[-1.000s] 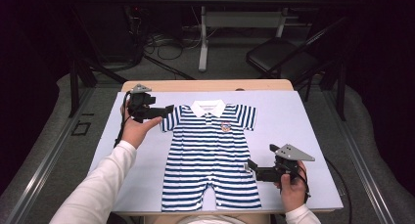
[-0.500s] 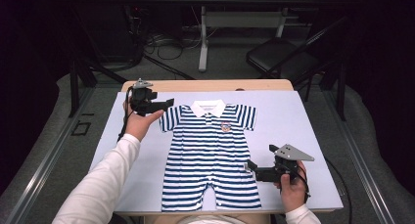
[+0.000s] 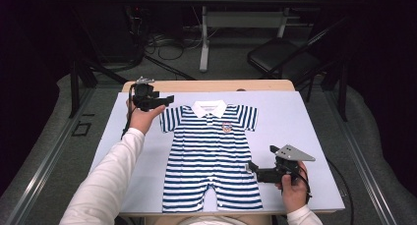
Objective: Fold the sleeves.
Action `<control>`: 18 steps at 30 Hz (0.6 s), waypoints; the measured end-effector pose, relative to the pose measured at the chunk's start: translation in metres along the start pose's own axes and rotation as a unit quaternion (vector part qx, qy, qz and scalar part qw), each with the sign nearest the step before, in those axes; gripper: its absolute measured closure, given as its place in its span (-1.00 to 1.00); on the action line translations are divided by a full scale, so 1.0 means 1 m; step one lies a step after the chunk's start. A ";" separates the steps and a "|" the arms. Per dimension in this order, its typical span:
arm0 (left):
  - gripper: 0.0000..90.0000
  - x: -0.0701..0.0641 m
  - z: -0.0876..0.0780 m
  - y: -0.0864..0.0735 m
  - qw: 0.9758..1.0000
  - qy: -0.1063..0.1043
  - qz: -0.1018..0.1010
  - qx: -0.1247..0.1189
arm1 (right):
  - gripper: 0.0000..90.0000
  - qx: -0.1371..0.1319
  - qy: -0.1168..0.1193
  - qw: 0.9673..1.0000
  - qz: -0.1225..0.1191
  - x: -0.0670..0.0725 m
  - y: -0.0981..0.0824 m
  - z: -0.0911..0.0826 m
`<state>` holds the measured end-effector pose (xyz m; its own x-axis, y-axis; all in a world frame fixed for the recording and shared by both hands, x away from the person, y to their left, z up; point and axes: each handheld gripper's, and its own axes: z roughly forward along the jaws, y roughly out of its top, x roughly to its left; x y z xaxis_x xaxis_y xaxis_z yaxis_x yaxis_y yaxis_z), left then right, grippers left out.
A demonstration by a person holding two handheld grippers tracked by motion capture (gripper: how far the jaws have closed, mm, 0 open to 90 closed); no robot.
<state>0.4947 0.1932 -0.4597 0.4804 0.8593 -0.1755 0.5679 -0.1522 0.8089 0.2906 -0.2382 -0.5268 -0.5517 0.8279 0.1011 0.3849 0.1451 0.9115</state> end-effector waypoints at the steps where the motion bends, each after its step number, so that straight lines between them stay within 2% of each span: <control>1: -0.34 0.002 0.001 0.000 1.000 0.002 -0.005 0.002 | -1.00 0.000 0.000 1.000 0.000 0.000 0.000 0.000; 2: -0.34 0.008 0.003 0.000 1.000 0.004 -0.013 0.008 | -1.00 -0.001 0.000 1.000 -0.001 0.000 0.000 0.000; 3: -0.34 0.008 0.003 0.000 1.000 0.004 -0.013 0.008 | -1.00 -0.001 0.000 1.000 0.000 -0.001 0.000 0.000; 9: -0.25 0.022 0.009 -0.002 0.999 0.006 -0.044 0.006 | -1.00 0.004 0.000 1.000 -0.003 -0.001 -0.001 0.001; 11: -0.25 0.023 0.010 -0.003 0.999 0.007 -0.047 0.006 | -1.00 0.005 0.000 1.000 -0.003 -0.001 -0.001 0.001; 18: -0.20 0.032 0.018 -0.006 0.997 0.011 -0.081 0.010 | -1.00 0.008 0.001 1.000 -0.002 0.000 -0.001 0.003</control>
<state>0.5187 0.2129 -0.4808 0.3656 0.8843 -0.2904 0.6505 -0.0197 0.7592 0.2923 -0.2366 -0.5292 -0.5543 0.8265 0.0984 0.3942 0.1566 0.9056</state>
